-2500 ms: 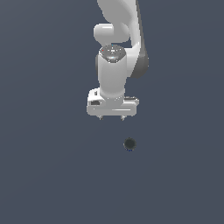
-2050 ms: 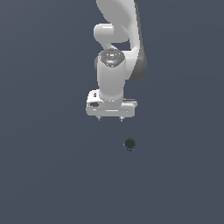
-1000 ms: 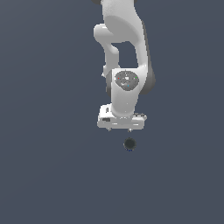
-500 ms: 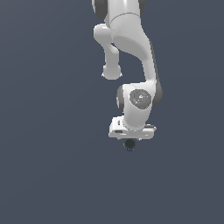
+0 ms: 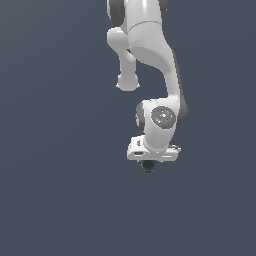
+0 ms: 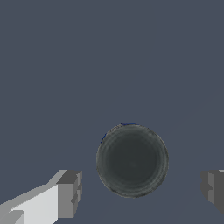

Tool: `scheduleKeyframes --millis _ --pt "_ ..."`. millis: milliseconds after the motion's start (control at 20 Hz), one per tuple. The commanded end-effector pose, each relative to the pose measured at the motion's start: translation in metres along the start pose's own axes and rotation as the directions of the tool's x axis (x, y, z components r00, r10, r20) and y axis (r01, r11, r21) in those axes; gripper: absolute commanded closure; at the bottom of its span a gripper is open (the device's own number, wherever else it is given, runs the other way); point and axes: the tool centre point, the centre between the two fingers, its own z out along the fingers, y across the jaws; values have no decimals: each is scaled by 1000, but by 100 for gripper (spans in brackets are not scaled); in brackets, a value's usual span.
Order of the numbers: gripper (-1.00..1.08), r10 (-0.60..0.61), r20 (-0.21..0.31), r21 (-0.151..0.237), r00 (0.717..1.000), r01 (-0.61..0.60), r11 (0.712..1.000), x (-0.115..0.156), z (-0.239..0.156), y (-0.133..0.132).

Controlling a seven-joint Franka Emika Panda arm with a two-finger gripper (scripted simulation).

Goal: Pick up the object and move it to a goal position.

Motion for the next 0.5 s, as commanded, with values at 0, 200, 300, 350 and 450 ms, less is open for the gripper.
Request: scheduleKeyframes --millis 0,200,300,350,450 --pt "-92 0 1 0 1000 0 1000 0 5 0" --pt "-92 1 0 0 1000 -1 1000 0 22 0" --pt "-92 1 0 0 1000 -1 1000 -1 34 0" --pt "-92 1 0 0 1000 -1 1000 -1 38 0" --pt "-92 1 0 0 1000 -1 1000 -1 45 -1"
